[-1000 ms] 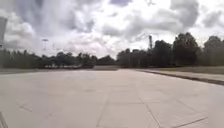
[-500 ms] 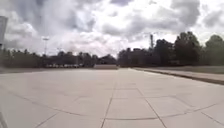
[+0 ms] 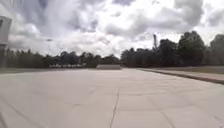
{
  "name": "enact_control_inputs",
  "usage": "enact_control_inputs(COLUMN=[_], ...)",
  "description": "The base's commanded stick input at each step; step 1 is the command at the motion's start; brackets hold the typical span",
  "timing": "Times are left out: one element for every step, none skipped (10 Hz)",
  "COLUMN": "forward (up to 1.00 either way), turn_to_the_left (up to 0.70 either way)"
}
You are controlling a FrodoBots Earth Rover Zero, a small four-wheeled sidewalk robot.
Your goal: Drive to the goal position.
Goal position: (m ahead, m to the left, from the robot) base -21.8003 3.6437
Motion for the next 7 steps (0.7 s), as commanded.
enact_control_inputs(forward=[1.0,1.0,1.0,1.0,1.0,1.0,1.0], turn_to_the_left=[0.04,0.0,0.0,-0.01,-0.34,-0.36,-0.25])
